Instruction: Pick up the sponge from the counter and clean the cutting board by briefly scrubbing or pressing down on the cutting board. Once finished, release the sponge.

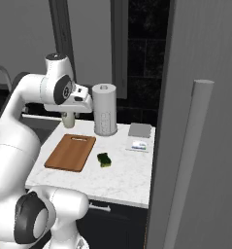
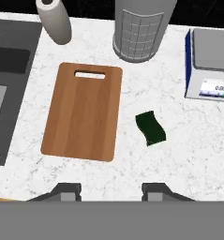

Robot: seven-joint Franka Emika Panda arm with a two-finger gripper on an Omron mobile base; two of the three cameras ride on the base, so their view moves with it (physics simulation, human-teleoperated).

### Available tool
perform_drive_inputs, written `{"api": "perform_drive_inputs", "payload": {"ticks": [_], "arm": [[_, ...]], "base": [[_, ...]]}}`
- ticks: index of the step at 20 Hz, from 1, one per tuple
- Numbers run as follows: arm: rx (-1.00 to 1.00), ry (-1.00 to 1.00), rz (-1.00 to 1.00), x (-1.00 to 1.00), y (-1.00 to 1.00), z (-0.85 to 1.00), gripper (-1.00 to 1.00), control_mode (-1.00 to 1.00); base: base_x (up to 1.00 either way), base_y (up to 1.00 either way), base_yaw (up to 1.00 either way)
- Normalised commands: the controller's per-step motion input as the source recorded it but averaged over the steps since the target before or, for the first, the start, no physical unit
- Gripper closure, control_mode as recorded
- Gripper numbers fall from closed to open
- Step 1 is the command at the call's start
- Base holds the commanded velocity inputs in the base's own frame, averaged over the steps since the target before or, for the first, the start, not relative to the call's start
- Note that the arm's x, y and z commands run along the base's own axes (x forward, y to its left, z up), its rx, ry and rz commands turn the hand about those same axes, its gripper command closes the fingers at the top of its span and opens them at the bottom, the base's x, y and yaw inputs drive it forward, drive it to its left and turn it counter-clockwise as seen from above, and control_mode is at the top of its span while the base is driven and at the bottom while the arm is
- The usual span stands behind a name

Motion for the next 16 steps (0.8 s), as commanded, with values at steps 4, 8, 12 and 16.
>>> {"api": "perform_drive_inputs", "payload": {"ticks": [4,8,12,16], "arm": [[0.00,0.00,0.00,-0.23,0.00,0.00,-1.00,-1.00],[0.00,0.01,0.00,-0.54,-0.03,-0.18,-1.00,-1.00],[-0.03,0.17,0.00,-0.28,-0.04,-0.45,-1.00,-1.00],[-0.01,0.15,0.00,-0.01,-0.14,-0.54,-1.00,-1.00]], "base": [[0.00,0.00,0.00],[0.00,0.00,0.00],[0.00,0.00,0.00],[0.00,0.00,0.00]]}}
